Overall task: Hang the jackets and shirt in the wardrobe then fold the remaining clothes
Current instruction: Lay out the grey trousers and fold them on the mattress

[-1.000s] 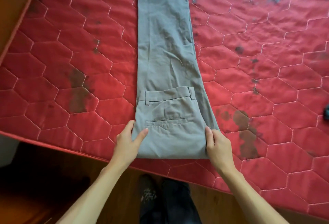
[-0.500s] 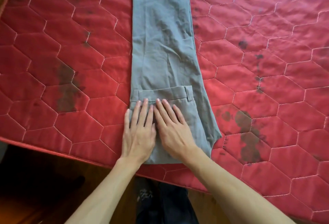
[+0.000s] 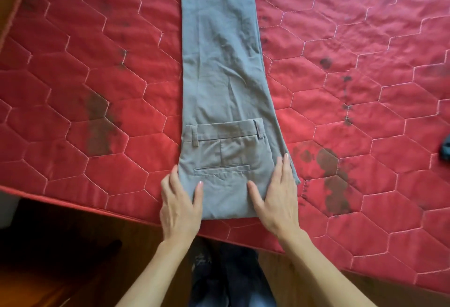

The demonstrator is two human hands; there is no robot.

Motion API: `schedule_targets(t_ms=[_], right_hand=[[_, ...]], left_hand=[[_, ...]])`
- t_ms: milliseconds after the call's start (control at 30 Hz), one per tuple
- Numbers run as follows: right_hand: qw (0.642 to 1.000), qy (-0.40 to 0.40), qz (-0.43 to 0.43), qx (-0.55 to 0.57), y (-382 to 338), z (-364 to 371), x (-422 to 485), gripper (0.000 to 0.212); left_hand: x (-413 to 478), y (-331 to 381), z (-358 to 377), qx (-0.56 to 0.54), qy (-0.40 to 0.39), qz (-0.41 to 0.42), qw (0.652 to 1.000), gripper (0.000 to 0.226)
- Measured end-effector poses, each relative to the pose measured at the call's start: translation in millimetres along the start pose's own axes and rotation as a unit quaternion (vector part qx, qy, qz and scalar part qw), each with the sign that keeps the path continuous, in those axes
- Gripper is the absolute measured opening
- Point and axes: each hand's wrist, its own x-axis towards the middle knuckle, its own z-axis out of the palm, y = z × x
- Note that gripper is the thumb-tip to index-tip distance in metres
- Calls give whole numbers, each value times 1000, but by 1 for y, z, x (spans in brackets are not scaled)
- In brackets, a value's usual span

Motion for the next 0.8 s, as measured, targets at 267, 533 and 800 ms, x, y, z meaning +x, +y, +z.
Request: schedule_targets(t_ms=[267,533,800], right_hand=[[983,-17,184,12,3,-32,-10,80],[893,-196,223,338,-9,-100,-30,29],[865,-88,123,479,-43,-153,1,29]], left_hand=[[3,-17,-15,-82,-160,-145,973,56],[-16,-26,-67,-301,-142,-146,932,48],[22,39,-163,-445,-146,21,884,52]])
